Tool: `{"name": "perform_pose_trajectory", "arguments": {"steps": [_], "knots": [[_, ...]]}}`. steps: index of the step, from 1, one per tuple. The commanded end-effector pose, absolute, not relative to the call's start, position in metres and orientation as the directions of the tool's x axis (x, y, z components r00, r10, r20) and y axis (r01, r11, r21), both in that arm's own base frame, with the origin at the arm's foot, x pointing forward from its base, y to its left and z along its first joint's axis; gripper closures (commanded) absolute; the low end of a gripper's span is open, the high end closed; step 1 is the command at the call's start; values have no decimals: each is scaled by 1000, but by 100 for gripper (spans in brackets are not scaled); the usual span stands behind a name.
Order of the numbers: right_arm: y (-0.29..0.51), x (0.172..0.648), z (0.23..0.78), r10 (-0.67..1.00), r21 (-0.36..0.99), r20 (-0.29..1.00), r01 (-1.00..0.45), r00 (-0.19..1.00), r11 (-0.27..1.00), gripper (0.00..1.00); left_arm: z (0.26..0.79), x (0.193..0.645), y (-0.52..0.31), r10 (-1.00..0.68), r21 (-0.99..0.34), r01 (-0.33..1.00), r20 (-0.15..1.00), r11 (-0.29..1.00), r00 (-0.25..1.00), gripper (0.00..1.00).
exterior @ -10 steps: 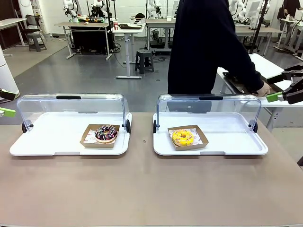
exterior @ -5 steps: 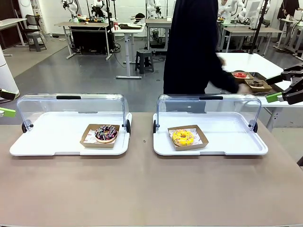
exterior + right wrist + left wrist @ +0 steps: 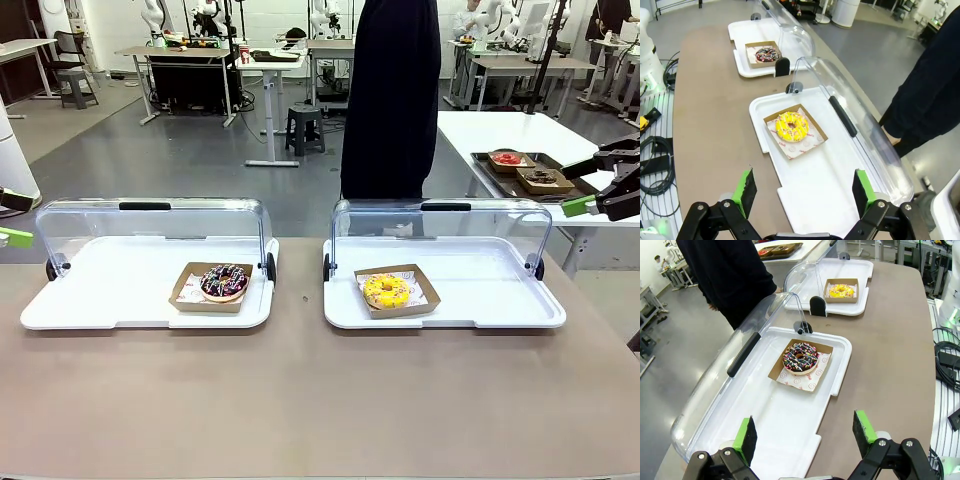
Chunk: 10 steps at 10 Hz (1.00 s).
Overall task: Provide the desired donut to the person.
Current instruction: Place the picked Paper togo box onto the Handle tray extended by the person.
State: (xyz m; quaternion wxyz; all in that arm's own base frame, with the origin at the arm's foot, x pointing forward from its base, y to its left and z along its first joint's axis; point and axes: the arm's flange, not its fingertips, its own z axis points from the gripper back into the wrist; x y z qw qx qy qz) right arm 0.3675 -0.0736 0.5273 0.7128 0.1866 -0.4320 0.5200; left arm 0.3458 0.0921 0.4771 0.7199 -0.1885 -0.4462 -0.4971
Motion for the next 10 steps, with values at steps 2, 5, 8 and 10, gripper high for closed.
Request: {"name": "perform_pose_trajectory", "arguments": {"steps": [2, 5, 8, 10], "knots": [[-74, 370, 526, 576, -176, 813, -906, 87, 385, 0, 478, 346, 92, -531, 162, 883, 840, 440, 111, 0], [-74, 370, 526, 576, -176, 813, -906, 87, 385, 0, 478, 346, 92, -531, 162, 883, 840, 440, 111, 0], [-74, 370, 526, 576, -176, 813, -906, 87, 385, 0, 478, 346, 92, -531, 162, 883, 840, 440, 111, 0], [-74, 370, 526, 576, -176, 813, -906, 87, 385, 0, 478, 346, 92, -531, 162, 883, 840, 440, 111, 0]]}}
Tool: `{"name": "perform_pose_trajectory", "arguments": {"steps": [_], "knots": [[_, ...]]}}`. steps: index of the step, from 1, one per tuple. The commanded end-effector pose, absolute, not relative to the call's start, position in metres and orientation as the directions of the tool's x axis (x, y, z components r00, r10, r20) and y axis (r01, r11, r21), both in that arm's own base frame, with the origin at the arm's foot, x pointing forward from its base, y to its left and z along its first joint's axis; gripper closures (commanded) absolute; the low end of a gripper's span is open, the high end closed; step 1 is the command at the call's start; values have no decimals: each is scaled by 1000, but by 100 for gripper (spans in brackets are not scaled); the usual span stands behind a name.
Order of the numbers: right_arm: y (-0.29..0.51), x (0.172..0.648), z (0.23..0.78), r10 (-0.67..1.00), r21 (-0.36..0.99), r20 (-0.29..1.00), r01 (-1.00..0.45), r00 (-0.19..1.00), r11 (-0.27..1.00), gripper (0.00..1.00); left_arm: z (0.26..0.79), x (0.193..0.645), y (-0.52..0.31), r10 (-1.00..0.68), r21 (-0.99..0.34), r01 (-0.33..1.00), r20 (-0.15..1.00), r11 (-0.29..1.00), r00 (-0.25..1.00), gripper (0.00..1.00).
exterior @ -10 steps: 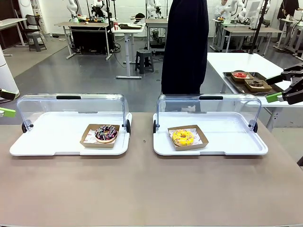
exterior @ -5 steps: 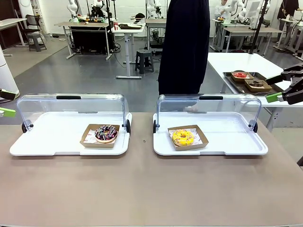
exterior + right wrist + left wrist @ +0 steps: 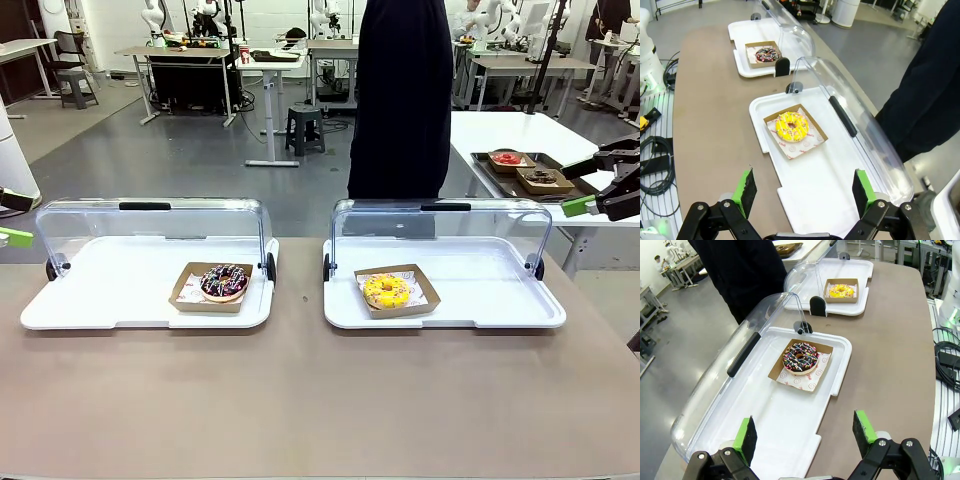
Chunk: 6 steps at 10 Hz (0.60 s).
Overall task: Provide the desired donut to the person.
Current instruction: Place the picked Paper togo box onto the Handle tray extended by the person.
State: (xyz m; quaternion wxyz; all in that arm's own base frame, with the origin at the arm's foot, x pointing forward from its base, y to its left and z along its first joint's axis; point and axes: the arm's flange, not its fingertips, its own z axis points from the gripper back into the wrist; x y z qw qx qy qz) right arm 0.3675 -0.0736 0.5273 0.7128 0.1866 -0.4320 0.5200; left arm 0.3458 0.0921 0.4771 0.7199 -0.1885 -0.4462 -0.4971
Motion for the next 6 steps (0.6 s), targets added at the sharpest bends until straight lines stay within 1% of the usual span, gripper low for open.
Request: {"name": "perform_pose_trajectory", "arguments": {"steps": [1, 6], "knots": [[-74, 370, 526, 576, -176, 813, -906, 87, 385, 0, 478, 346, 92, -531, 162, 883, 840, 440, 111, 0], [-74, 370, 526, 576, -176, 813, -906, 87, 385, 0, 478, 346, 92, -531, 162, 883, 840, 440, 111, 0]]}}
